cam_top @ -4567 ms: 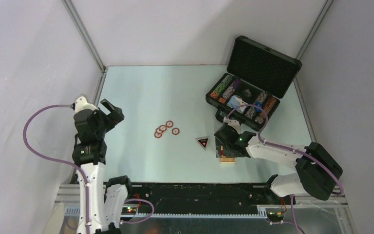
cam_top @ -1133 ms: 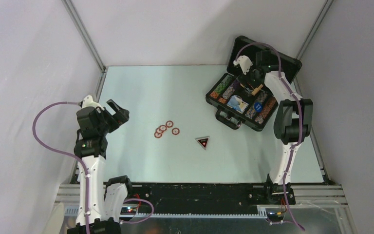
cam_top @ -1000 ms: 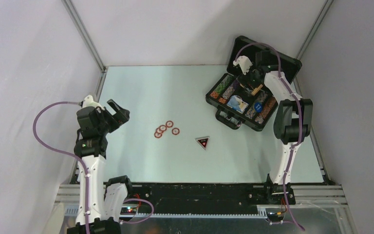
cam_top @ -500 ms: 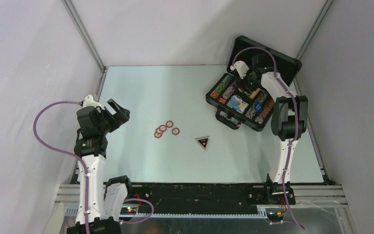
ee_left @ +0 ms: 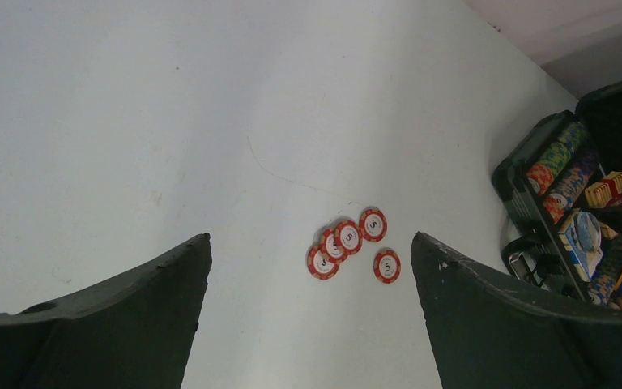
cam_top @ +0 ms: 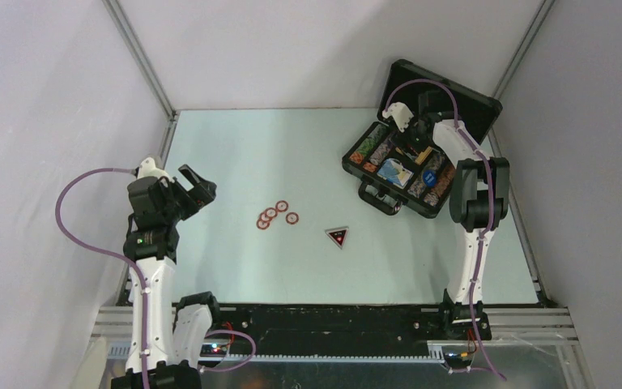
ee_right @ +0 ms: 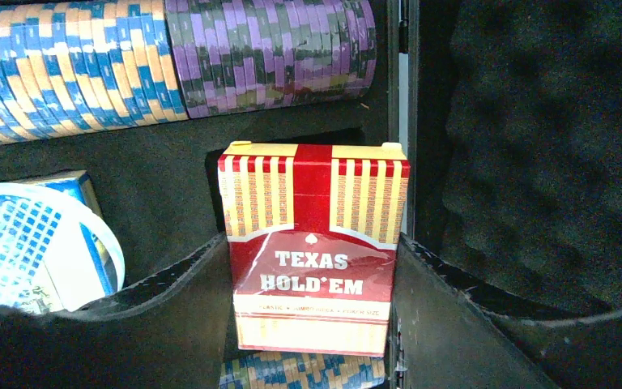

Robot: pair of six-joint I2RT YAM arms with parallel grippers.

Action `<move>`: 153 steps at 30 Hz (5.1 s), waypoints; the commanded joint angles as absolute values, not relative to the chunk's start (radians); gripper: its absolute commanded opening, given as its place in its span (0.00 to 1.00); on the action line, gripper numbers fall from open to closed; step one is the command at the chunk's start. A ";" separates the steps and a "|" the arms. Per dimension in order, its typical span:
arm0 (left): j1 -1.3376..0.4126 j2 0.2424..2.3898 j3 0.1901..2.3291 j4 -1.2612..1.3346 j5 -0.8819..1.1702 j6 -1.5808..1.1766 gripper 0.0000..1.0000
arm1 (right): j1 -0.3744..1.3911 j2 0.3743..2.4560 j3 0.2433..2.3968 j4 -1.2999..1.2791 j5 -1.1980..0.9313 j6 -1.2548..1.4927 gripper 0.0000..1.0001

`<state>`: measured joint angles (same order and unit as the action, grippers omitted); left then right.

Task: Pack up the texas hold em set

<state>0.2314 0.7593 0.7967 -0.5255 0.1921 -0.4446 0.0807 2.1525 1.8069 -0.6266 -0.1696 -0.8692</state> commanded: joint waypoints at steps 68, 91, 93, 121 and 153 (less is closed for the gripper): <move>0.235 0.764 0.790 -0.476 0.259 -0.456 0.97 | 0.068 2.020 1.610 -0.078 0.096 -0.039 0.65; 0.234 0.771 0.791 -0.471 0.272 -0.460 0.97 | 0.086 2.059 1.529 -0.078 0.200 0.073 0.60; 0.235 0.772 0.792 -0.472 0.273 -0.460 0.97 | 0.088 2.055 1.517 -0.079 0.193 0.078 0.57; 0.235 0.769 0.789 -0.469 0.278 -0.461 0.97 | 0.107 1.964 1.381 -0.167 0.088 0.066 0.36; 0.235 0.766 0.788 -0.465 0.282 -0.460 0.97 | 0.192 2.109 1.743 -0.306 0.202 -0.146 0.46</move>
<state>0.2314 0.7742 0.7967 -0.4950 0.2661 -0.4541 0.2016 2.0697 1.6783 -0.2481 0.1379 -0.1055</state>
